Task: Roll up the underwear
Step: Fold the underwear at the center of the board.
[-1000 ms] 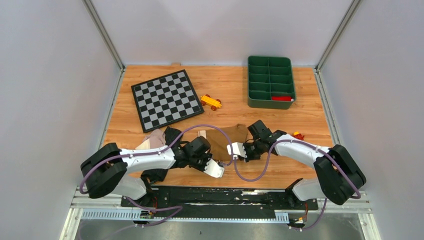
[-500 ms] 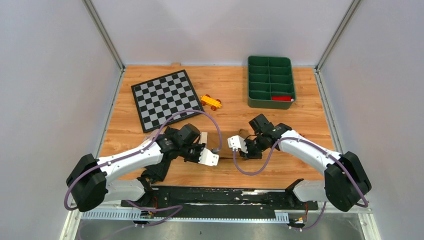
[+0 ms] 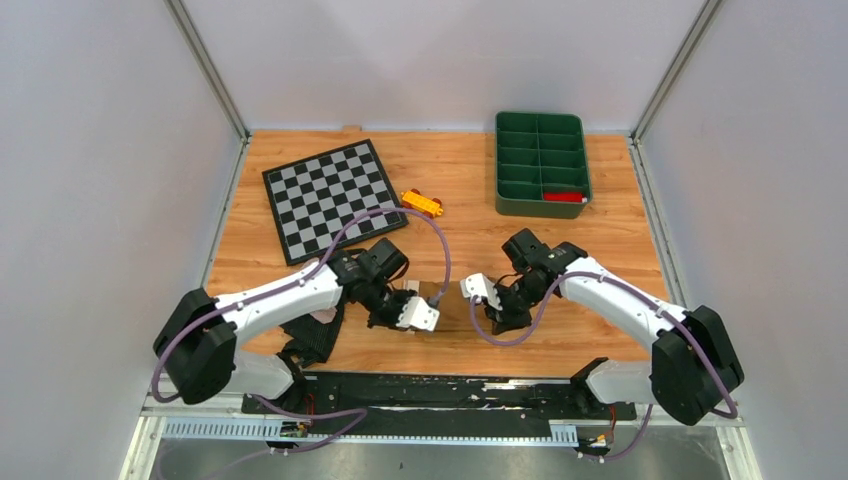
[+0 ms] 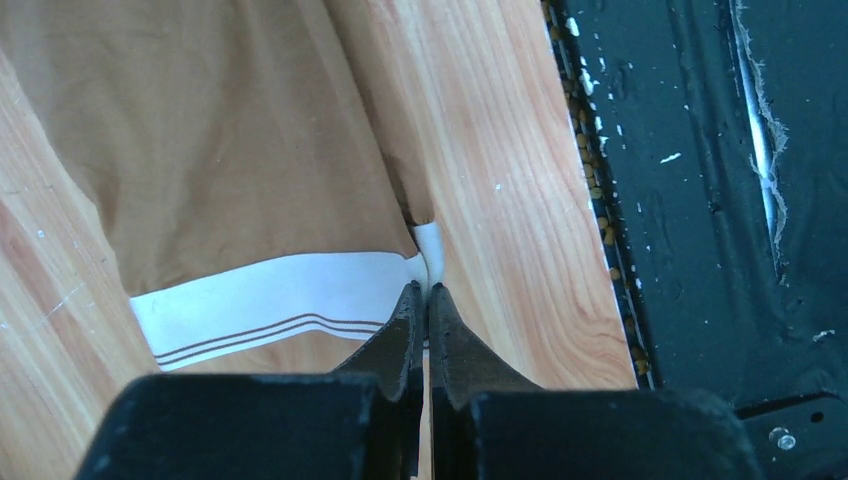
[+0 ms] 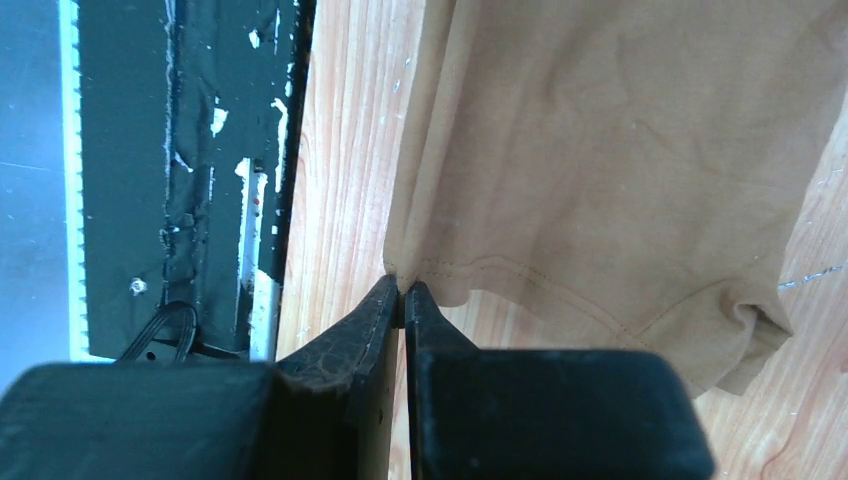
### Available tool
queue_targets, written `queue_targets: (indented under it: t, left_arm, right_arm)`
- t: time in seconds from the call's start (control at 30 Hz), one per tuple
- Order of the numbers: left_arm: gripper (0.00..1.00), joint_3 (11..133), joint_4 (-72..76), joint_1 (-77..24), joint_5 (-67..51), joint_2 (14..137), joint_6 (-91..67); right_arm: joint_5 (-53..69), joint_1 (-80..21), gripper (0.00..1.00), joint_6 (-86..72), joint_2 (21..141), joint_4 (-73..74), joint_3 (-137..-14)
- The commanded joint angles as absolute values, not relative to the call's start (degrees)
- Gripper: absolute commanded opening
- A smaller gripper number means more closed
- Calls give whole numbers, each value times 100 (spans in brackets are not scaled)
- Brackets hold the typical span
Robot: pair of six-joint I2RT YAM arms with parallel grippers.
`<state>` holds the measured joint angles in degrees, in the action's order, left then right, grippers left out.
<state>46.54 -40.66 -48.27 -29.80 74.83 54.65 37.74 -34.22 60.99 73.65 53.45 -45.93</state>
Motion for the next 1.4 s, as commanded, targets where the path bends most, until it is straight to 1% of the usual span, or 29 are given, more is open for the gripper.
queue_targets:
  t: [0.0,0.17,0.3,0.4,0.67,1.0,1.37]
  left_arm:
    - [0,5326,-4768,-4455,-3463,8034,5790]
    - [0,6047,-5259,-3950,-3957,8785,5986]
    - [0,6862,-6463,-3692,-4285,9628,6483]
    - [0,7371,-6874,-3520,-4467,10052,6595]
    - [0,8498,-7256,-3473,-4396,10733,6730]
    - [0,9541,-7057,-3410,-3956,11456,6582]
    - [0,11281,-7096,-3397,-3866,12729,6270]
  right_arm:
    - [4311,-3226,7,6231,7558,6007,-5060]
    - [4763,-2825,7,6349,8218,6513,-5558]
    - [4994,-2437,7,6626,8863,7034,-5974]
    - [5121,-2125,7,6793,9217,7323,-6264]
    - [5376,-1715,8,6976,9836,7700,-6698]
    - [5529,-1218,9,7026,10278,7896,-6870]
    - [5847,-408,8,6909,11196,8115,-7447]
